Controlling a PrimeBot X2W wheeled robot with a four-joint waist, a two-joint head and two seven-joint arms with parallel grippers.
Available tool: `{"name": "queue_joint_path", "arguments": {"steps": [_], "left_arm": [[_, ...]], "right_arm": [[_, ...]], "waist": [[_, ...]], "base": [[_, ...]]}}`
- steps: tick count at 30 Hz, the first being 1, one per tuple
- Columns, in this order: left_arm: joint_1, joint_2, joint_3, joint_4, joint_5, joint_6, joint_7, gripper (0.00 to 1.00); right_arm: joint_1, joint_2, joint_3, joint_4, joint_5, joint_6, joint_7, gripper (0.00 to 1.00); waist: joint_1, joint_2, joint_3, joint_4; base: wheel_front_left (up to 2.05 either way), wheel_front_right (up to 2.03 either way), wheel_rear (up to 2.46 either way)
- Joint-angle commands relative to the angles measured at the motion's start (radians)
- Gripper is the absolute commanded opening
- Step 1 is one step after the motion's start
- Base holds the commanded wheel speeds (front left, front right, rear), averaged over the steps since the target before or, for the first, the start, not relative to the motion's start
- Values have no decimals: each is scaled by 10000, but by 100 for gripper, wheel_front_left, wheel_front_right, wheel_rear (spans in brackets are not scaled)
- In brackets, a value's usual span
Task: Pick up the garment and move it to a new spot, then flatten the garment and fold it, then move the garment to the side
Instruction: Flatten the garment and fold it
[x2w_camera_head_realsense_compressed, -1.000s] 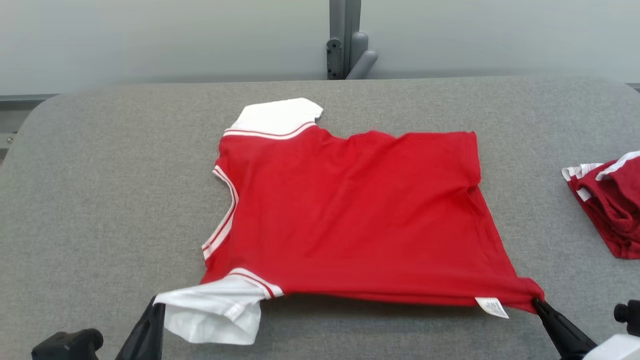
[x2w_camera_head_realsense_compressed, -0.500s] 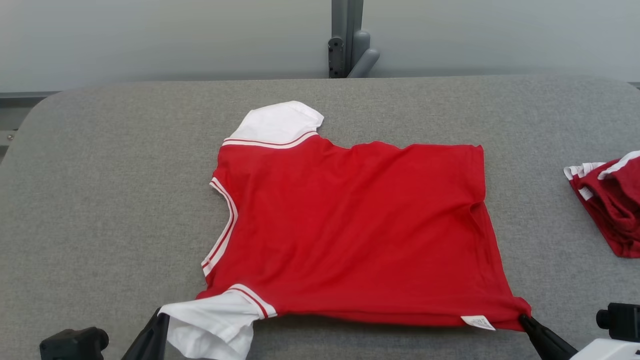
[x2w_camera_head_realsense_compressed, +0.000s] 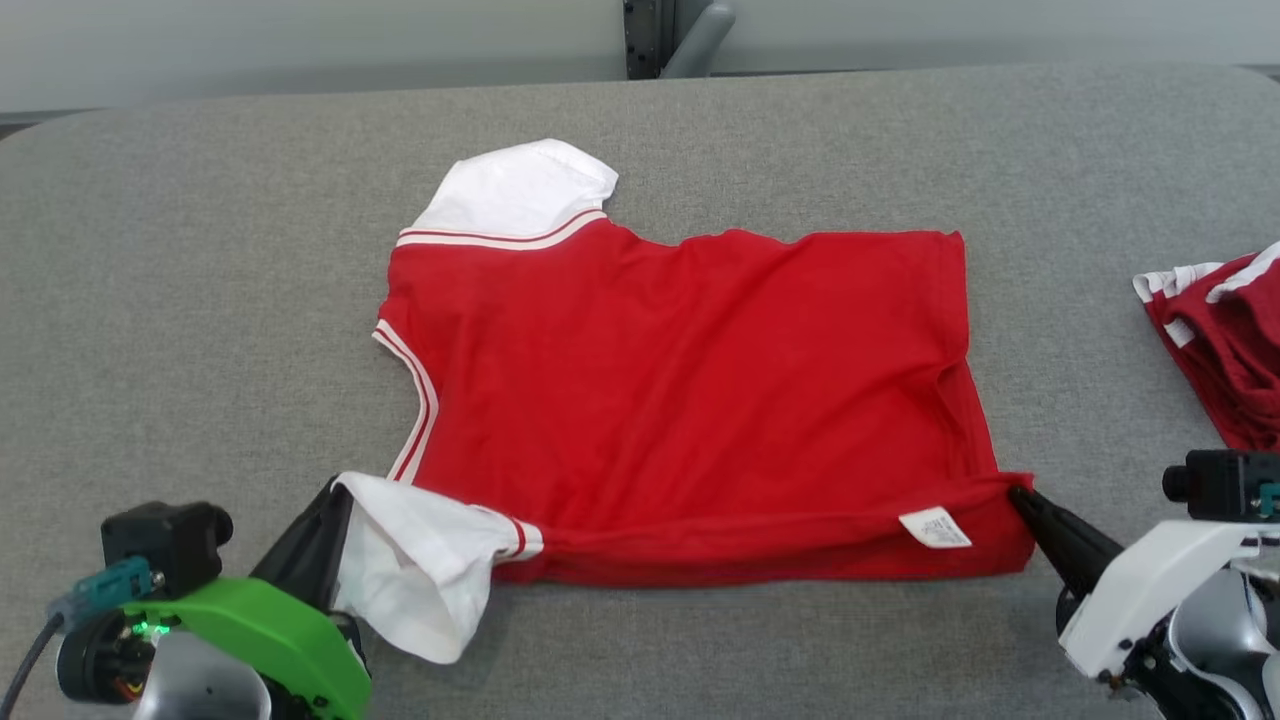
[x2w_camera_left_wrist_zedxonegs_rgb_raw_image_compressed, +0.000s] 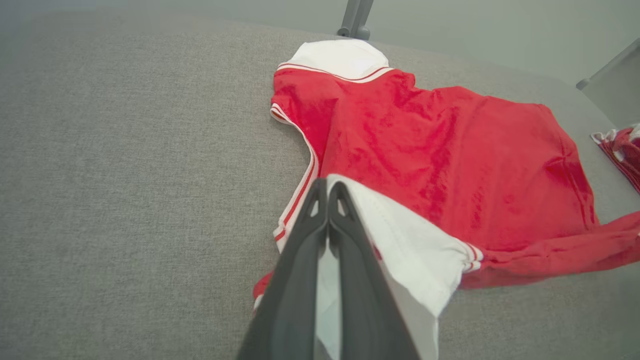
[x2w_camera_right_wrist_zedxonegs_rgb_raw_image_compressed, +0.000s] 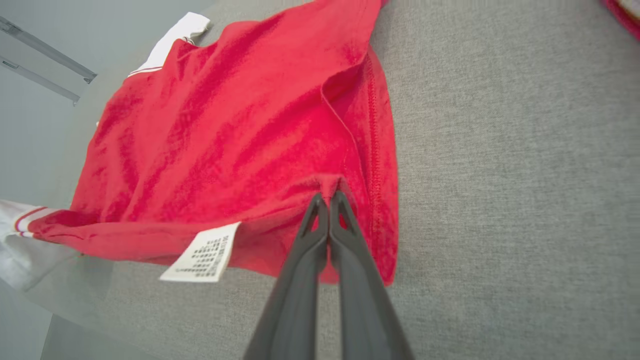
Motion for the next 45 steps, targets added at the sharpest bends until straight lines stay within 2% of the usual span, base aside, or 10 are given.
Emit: {"name": "queue_joint_path", "arguments": {"steps": [1,14,15,16,17,20,25,29,37,45], "left_arm": [[-421,-4,-18,195,-78,-143,14,0],[-3207,-749,-557,3369,-228,-1533,-284,0],[-3281,-789,-552,3621,-244,-1608,-367,31],[-3334,-848,-528,3819,-267,-1661,-492,94],[-3347,-906,-501,3971,-284,-1684,-637,100],[-3321,-1062,-357,4208,-243,-1626,-1135,100],[-3056,-1678,135,4590,89,-1365,-3300,100],[-3070,-1934,352,4638,561,-1204,-4688,100],[-2666,-2316,908,4386,1899,-853,-5360,100],[-1466,-2939,1719,4130,3126,-1421,-5363,100]], "right_arm": [[-344,-27,14,148,89,-1,-50,0],[-2265,-428,922,2270,134,-1,-1194,0],[-2332,-449,1003,2368,105,-1,-1429,1],[-2385,-488,1100,2432,58,-1,-1711,17],[-2428,-523,1182,2465,8,-1,-2043,100],[-2433,-656,1286,2483,-175,-1,-2838,100],[-2421,-810,1408,2344,-774,-2,-5559,100],[-2579,-628,1112,2502,-1585,-1,-7003,100],[-2360,-15,617,2934,-2715,-1,-7581,100],[-1506,261,656,3265,-3119,-2,-7661,100]], "waist": [[1,0,454,-174],[1,0,1690,-335],[1,0,1708,-346],[1,0,1709,-353],[1,0,1699,-354],[1,0,1614,-316],[1,0,1226,-206],[1,0,927,-153],[1,0,230,-98],[1,0,-329,-129]], "base": [[0,0,0],[0,0,0],[0,0,0],[0,0,0],[0,0,0],[0,0,0],[0,0,0],[0,0,0],[0,0,0],[0,0,0]]}}
